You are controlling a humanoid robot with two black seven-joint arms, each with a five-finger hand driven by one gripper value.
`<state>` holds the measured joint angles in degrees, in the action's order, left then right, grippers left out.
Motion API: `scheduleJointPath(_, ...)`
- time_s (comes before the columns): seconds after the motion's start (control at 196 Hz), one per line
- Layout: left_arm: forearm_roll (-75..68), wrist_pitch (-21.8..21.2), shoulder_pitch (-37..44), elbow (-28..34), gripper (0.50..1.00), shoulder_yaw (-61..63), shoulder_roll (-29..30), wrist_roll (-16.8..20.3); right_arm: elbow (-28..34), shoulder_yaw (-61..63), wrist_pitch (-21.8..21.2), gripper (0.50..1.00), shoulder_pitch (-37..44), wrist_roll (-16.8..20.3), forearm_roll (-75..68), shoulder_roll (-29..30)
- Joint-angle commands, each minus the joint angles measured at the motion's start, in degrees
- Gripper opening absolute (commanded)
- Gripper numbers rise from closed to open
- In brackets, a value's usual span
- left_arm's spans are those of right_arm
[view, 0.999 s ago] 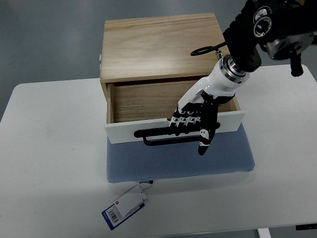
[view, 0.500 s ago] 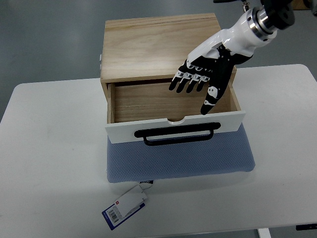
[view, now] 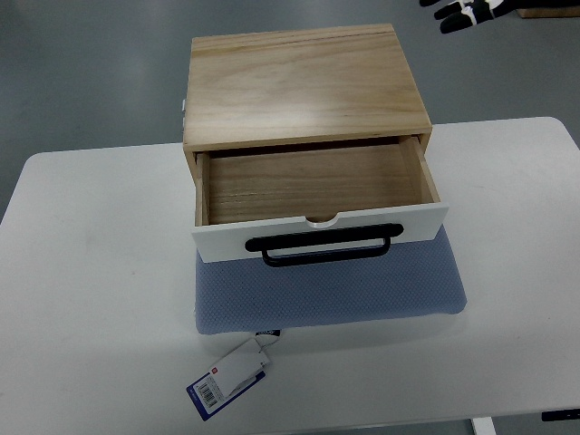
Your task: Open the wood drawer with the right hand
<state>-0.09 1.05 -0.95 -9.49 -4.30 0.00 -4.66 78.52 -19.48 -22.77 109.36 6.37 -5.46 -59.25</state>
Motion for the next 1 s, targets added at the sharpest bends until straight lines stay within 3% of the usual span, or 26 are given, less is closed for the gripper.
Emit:
scheduleJointPath(0.0,0.00,0.00,0.07,0.00,1.000,0.00,0.00,0.01,-2.06,9.02,4.66,0.926,-9.08,-0.04,0.10,-1.84)
scheduleJointPath(0.036,0.00,0.00,0.07,0.00,1.000,0.00,0.00,0.01,-2.06,9.02,4.66,0.926,-9.08,-0.04,0.10,-1.84)
scheduleJointPath(0.041,0.00,0.00,-0.01,0.00,1.000,0.00,0.00,0.01,-4.06,14.93,6.84,0.926,-14.56,-0.04,0.19,-1.75)
scheduleJointPath(0.051,0.00,0.00,-0.01,0.00,1.000,0.00,0.00,0.01,-4.52,16.47,7.38,0.926,-15.92,-0.04,0.19,-1.66)
scheduleJointPath(0.224,0.00,0.00,-0.01,0.00,1.000,0.00,0.00,0.01,-10.05,35.90,14.68,0.926,-33.24,-0.13,0.63,1.59)
scheduleJointPath(0.275,0.00,0.00,-0.01,0.00,1.000,0.00,0.00,0.01,-10.06,35.91,14.68,0.926,-33.25,-0.13,0.63,1.59)
scheduleJointPath(0.28,0.00,0.00,-0.01,0.00,1.000,0.00,0.00,0.01,-11.80,41.13,16.33,0.928,-37.86,-0.21,0.98,3.59)
scheduleJointPath(0.321,0.00,0.00,-0.01,0.00,1.000,0.00,0.00,0.01,-13.66,45.31,17.23,0.928,-41.50,-0.21,1.07,5.36)
scheduleJointPath(0.556,0.00,0.00,-0.01,0.00,1.000,0.00,0.00,0.01,-22.62,63.42,16.97,0.932,-55.21,-0.21,1.25,16.53)
scheduleJointPath(0.821,0.00,0.00,-0.01,0.00,1.000,0.00,0.00,0.01,-26.76,70.89,16.79,0.934,-60.76,-0.30,2.83,23.12)
scheduleJointPath(0.908,0.00,0.00,-0.01,0.00,1.000,0.00,0.00,0.01,-29.13,74.14,16.79,0.934,-63.65,-4.08,4.50,26.90)
scheduleJointPath(0.959,0.00,0.00,-0.01,0.00,1.000,0.00,0.00,0.01,-29.13,74.14,16.79,0.934,-63.66,-4.08,4.50,26.90)
scheduleJointPath(0.964,0.00,0.00,-0.01,0.00,1.000,0.00,0.00,0.01,-29.56,74.23,16.79,0.934,-64.44,-5.82,5.02,27.77)
scheduleJointPath(0.994,0.00,0.00,-0.01,0.00,1.000,0.00,0.00,0.01,-29.74,74.23,16.79,0.934,-65.06,-7.07,5.11,28.13)
